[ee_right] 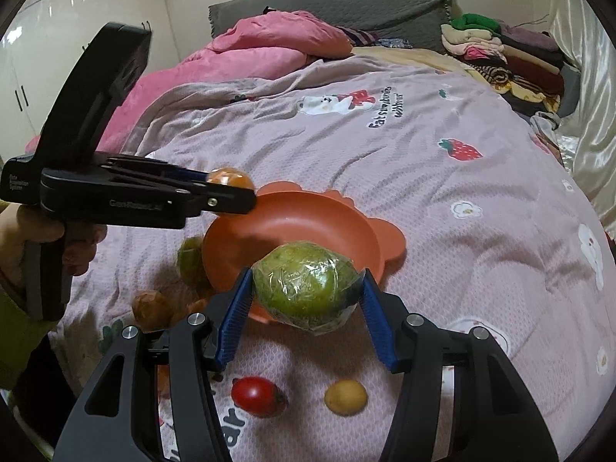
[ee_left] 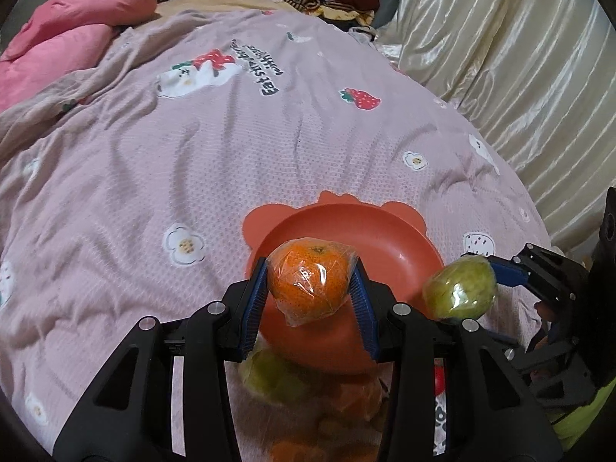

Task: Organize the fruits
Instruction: 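Carry both fruits over the orange plate and open both grippers to drop them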

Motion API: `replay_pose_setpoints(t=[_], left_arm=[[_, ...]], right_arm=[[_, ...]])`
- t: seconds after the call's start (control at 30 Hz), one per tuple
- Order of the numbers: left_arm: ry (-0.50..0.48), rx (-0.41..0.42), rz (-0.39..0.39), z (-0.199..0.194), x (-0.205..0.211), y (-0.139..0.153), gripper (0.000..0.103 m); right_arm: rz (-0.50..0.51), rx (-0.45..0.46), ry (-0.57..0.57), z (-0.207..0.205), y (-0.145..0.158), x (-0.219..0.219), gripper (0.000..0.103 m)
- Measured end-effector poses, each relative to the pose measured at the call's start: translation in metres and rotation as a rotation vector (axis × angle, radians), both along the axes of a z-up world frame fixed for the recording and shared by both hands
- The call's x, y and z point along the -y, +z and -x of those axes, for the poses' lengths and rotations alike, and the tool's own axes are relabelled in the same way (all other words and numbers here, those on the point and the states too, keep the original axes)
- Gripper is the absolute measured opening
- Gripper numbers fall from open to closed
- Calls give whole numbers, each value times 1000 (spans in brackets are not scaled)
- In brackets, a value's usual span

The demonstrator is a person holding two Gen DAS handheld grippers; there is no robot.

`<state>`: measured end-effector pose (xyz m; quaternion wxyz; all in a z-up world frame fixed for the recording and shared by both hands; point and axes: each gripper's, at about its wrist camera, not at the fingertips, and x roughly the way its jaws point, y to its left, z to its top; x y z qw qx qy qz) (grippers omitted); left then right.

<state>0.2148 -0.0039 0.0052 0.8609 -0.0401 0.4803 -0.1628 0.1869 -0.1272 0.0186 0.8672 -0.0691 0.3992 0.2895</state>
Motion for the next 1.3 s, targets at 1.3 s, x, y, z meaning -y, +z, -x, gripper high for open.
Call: replay_pose_setpoints(t=[1.3], left_arm=[[-12, -54, 2, -14, 1, -26, 34]], right_arm=[[71, -38, 65, -12, -26, -30, 55]])
